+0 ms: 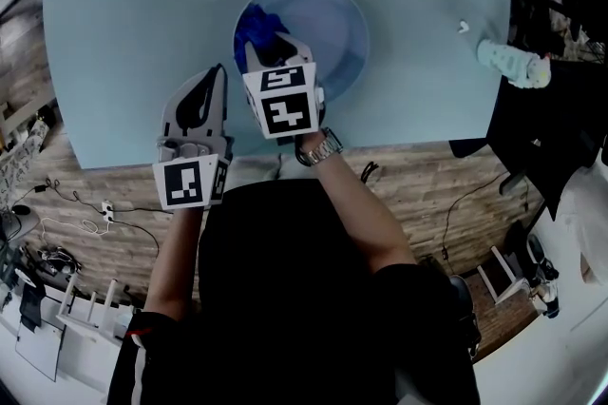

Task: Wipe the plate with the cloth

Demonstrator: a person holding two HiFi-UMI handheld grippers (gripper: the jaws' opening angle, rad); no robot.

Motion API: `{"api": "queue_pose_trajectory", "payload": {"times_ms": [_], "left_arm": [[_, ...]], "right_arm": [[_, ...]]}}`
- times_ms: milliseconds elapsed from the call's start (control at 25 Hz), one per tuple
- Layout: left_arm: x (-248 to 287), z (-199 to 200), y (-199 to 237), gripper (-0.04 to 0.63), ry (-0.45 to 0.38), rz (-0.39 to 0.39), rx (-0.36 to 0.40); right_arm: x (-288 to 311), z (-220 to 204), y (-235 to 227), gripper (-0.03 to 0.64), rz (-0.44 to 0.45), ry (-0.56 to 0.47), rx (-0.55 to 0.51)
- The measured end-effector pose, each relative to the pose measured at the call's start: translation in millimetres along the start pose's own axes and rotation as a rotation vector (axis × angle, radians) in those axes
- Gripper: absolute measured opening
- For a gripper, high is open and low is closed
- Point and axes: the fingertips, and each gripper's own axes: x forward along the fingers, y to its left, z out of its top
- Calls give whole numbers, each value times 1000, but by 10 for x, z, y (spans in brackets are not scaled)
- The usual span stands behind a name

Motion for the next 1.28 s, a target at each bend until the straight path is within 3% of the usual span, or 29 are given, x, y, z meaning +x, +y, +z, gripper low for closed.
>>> {"api": "queue_pose_trajectory", "payload": {"times_ms": [280,800,1080,1280], "left_arm": [[-144,-69,-53,0,24,-8,16],[-263,-31,-325,2,-21,-63,26],[-341,-61,-403,2,-1,-72,24],[-295,-18,-481,2,-17,-92,31]], "right_arm": [[-92,-185,67,120,-4,13,1],[-291,-603,-46,120,-45,72,0],[-411,-747,-128,120,-85,92,15],[-407,-826,-243,120,-96,71,33]]}}
